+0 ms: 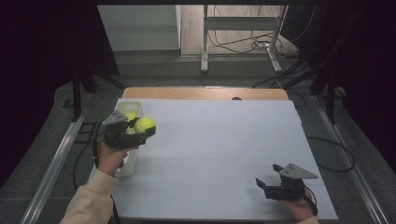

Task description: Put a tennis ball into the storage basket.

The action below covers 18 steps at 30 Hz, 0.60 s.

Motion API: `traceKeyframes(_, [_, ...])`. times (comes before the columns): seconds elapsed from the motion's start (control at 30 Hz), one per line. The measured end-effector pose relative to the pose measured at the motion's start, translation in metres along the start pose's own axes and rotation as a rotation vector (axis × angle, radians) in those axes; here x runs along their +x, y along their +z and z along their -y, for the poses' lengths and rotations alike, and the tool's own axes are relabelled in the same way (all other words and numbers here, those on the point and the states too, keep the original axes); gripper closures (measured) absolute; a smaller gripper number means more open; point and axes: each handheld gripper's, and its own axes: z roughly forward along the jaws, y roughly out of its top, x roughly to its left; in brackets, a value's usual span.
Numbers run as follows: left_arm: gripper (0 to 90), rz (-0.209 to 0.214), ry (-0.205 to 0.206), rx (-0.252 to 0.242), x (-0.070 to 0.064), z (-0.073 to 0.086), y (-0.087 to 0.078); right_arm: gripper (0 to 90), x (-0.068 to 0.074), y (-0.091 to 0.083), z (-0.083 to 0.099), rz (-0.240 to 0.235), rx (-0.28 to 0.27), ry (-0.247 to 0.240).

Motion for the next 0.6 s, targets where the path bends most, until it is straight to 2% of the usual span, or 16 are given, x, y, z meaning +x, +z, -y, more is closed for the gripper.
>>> traceKeyframes(0.6, [25.6,-0.086,-0.054,-0.014,0.031,0.002,-0.019,12.9,0.000,0.001,0.000,0.002,-0.001,0.002])
